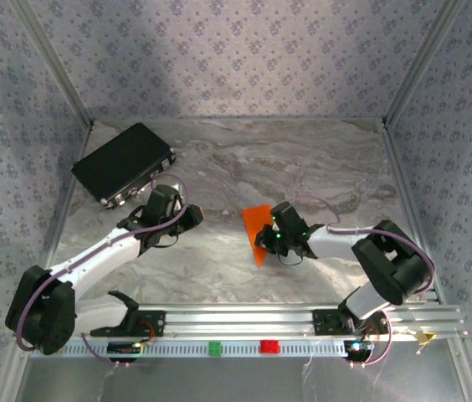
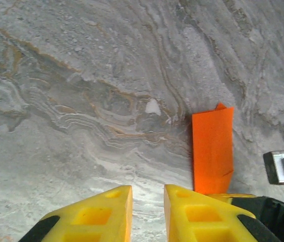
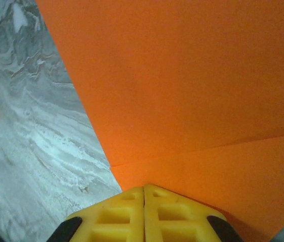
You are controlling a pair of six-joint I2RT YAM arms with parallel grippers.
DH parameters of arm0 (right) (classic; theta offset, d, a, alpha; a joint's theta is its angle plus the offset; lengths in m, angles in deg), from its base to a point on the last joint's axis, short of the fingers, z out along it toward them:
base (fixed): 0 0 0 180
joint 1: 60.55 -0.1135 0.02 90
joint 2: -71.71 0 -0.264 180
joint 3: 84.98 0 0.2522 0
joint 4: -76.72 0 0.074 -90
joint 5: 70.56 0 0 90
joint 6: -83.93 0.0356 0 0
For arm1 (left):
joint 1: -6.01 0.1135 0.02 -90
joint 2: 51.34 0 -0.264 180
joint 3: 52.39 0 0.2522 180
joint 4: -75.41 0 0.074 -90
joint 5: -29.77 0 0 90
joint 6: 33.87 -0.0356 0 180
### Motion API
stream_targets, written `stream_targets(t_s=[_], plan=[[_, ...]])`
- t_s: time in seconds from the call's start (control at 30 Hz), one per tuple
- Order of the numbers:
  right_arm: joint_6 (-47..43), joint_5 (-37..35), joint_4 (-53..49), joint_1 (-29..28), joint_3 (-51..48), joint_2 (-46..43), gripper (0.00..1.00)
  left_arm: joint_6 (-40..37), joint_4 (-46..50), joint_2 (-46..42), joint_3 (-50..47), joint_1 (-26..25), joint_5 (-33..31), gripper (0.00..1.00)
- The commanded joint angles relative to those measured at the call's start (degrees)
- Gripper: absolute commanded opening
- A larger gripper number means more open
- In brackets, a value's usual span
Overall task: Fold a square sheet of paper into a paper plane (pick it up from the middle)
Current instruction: Move the paper to the center of the table.
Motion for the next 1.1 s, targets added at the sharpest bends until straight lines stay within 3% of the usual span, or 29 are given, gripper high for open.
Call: stream_targets(t_s=[0.0, 0.17, 0.73, 0.93, 1.07], plan=[[8.34, -11.31, -7.79, -4.52, 0.27, -4.11, 0.15, 0.65, -0.72, -0.18, 1.84, 0.29, 3.19, 0.23], [7.38, -18.61, -18.37, -7.95, 6.39, -8.98, 0.23, 0.74, -0.25, 0.16, 2.89, 0.31, 5.37, 0.23], [6.69, -20.62, -24.20, -9.39, 10.94, -9.52, 0.24, 1.13, 2.99, -2.96, 2.91, 0.33, 6.10, 0.24], [2.21, -22.99, -21.47, -9.06, 8.50, -12.90, 0.25, 1.04, 2.44, -3.70, 0.94, 0.35, 6.46, 0.23], [-2.73, -20.17, -17.46, -7.13, 7.06, -12.76, 0.22, 1.57, 1.67, -3.74, -0.21, 0.29, 7.24, 0.22]])
